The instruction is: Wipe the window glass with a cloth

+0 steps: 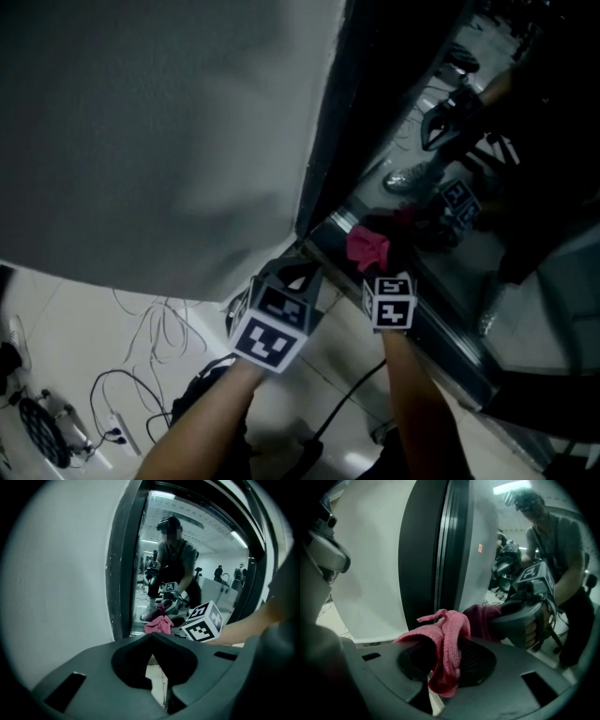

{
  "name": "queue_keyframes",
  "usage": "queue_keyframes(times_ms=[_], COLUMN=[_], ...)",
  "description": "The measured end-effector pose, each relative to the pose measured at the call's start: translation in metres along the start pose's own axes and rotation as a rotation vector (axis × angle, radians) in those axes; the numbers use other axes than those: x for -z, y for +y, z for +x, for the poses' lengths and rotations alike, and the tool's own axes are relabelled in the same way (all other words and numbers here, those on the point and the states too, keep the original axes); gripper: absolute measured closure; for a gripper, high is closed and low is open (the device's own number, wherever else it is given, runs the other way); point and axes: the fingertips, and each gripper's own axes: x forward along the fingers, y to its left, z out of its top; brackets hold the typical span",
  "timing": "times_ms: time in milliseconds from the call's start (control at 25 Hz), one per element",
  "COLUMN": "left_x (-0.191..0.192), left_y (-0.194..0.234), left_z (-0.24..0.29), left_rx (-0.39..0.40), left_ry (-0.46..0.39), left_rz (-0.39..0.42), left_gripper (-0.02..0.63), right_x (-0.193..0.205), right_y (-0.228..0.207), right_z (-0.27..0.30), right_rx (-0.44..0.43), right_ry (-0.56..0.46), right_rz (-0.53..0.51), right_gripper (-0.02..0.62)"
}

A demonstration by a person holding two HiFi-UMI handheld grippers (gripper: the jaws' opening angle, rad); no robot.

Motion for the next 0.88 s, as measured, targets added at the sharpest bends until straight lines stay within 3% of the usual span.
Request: queue_keyframes(times_ms=[280, 880], left_x=[-0.008, -0.078], left_y=[-0.015, -0.054], left_z=[-0.007, -0.049], left_rx=[0.015, 0.012], left_ry=[-0.047, -0.181], left_rz=[-0.03, 0.073], left_gripper=[0.601, 0.601], right_x=[-0.034, -0.144], right_y=[-0.018, -0.054], right_z=[-0.045, -0.148], right_rx=[0.046, 0.114], right_ry=[-0.075, -0.289], right_rz=[0.0, -0.011], right_gripper=[0.495, 0.495])
